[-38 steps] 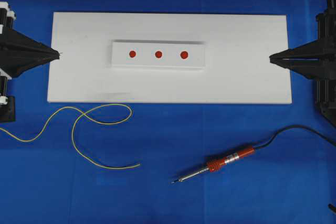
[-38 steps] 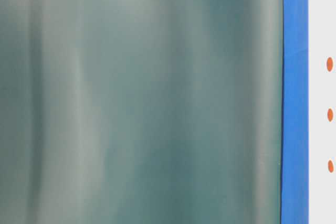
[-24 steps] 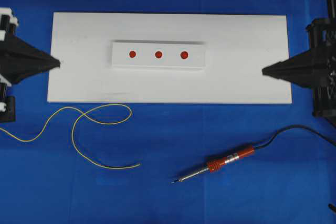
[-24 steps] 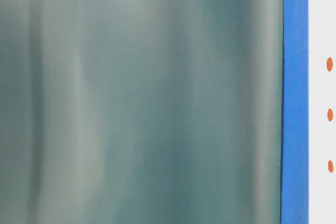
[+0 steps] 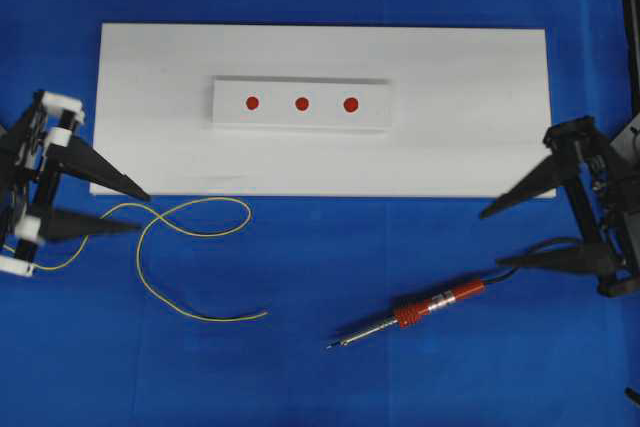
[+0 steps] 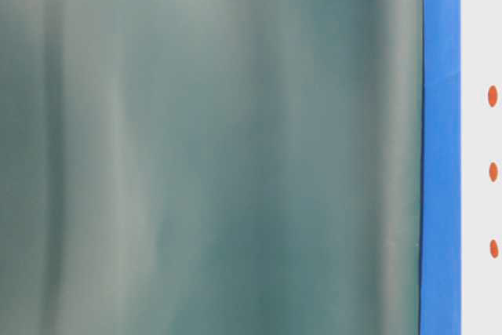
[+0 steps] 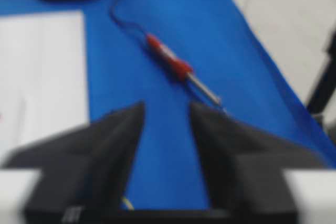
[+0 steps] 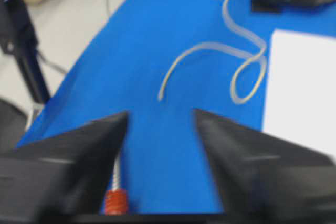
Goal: Touch the tip of the soldering iron to the tip of the solder at the mark.
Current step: 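Move the left gripper to the yellow solder wire and the right to the iron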
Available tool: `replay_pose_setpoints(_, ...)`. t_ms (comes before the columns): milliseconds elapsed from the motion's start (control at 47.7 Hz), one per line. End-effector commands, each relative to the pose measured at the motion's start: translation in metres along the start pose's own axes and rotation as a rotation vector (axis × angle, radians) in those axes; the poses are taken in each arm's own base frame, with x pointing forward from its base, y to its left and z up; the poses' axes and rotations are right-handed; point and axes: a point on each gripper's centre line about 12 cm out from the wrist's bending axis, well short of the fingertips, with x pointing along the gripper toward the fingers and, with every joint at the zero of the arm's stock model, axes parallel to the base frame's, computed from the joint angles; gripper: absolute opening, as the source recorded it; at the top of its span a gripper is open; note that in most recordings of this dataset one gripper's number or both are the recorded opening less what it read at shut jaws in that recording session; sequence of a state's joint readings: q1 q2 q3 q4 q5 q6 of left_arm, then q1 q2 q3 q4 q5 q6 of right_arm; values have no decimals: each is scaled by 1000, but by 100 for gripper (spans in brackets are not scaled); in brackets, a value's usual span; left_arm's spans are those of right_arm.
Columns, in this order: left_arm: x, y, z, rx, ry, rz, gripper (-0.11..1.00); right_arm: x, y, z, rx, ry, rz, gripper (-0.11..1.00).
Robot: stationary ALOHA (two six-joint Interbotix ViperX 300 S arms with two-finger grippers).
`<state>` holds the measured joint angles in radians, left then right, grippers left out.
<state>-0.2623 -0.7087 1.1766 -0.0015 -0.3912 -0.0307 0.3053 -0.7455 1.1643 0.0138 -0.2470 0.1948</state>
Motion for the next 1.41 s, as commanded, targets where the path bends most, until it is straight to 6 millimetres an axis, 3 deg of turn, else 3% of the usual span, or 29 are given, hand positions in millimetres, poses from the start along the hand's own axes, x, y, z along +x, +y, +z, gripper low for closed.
replay_pose_setpoints(0,7,-11,-3,2,14,-44,44,9,5,-2,9,20,19,68)
replay_pose_setpoints(105,12,-25,-16,9,66,-101,75,18,11,-16,9,72,41,92)
replay_pose_setpoints(189,18,-35,-30,17,118,-138,87,23,14,-28,15,99,50,90)
replay_pose_setpoints(482,41,-64,-81,26,199,-229,83,49,24,-86,48,144,80,91)
replay_pose_setpoints(818,66,-67,-146,-4,316,-215,81,75,21,-143,89,223,-9,90)
replay_pose_setpoints(1091,69,-66,-164,0,374,-206,76,86,19,-163,75,265,-32,89)
replay_pose_setpoints(1384,70,-61,-171,4,411,-187,56,91,17,-175,56,295,-42,68)
